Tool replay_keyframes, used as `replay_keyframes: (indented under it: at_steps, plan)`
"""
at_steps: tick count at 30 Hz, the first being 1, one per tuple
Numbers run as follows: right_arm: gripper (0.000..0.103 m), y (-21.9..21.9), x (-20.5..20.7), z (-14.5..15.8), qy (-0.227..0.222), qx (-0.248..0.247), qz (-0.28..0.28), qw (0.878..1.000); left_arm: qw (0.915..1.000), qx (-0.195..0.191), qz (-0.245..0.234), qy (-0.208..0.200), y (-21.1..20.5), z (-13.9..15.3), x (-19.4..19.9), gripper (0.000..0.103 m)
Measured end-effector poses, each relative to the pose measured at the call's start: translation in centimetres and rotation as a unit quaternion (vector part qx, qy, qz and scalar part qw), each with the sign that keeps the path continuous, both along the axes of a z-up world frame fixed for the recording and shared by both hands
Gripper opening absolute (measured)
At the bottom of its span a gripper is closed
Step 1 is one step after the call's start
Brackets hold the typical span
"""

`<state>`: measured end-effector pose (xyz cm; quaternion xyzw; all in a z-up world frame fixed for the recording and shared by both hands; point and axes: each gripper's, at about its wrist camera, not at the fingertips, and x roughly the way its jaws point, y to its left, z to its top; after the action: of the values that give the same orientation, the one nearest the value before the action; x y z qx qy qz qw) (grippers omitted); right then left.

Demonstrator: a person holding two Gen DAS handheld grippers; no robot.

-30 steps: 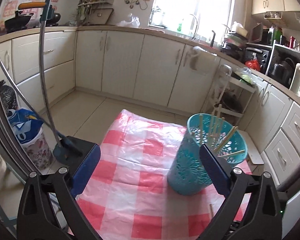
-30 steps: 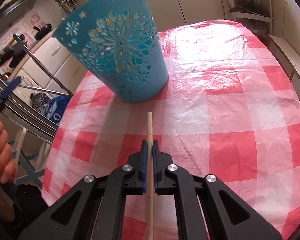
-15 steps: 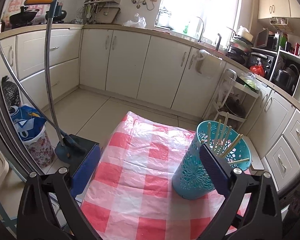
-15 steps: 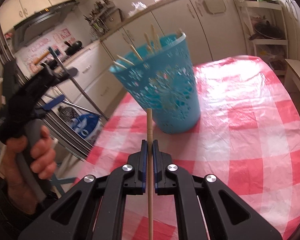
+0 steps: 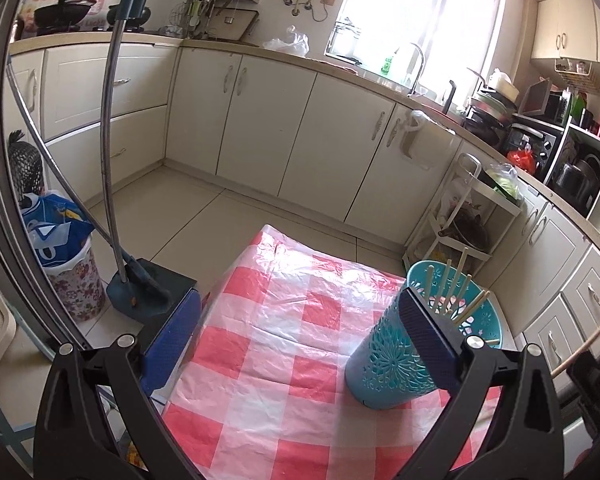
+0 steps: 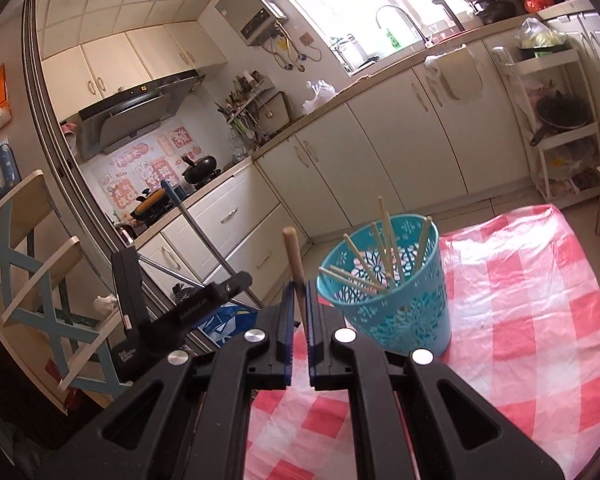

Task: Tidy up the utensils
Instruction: 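Carry the held stick over the teal basket and open the right gripper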

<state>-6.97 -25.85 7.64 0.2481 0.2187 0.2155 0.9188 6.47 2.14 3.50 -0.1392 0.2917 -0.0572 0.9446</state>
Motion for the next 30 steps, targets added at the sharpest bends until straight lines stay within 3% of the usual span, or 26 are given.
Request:
replay_keyframes:
  at_steps: [11, 19, 23, 27, 29, 30]
  plan:
    - [0.006, -1.1, 1.1, 5.0, -0.022, 0.0, -0.013, 1.0, 0.9998, -0.015, 0.002, 0.011, 0.2, -0.4, 0.3, 0.095]
    - [0.006, -1.2, 4.5, 7.5, -0.045, -0.027, -0.049, 0.997, 0.9997, -0.021, 0.004, 0.014, 0.3, -0.5, 0.3, 0.095]
    - [0.006, -1.3, 6.6, 7.0, -0.027, -0.027, -0.057, 0.998, 0.9996, -0.024, 0.005, 0.017, 0.4, -0.5, 0.5, 0.095]
    - [0.006, -1.0, 5.9, 6.1, 0.01, -0.035, -0.055, 0.998, 0.9995, -0.026, 0.009, 0.015, 0.9, -0.4, 0.6, 0.095]
    - [0.013, -0.3, 4.6, 4.1, 0.065, -0.059, -0.066, 0.994, 0.9992, -0.033, 0.013, 0.018, 1.2, -0.4, 0.7, 0.095]
    - [0.031, 0.1, 3.9, 2.3, 0.107, -0.081, -0.078, 0.988, 0.999, -0.037, 0.015, 0.02, 1.4, -0.4, 0.8, 0.095]
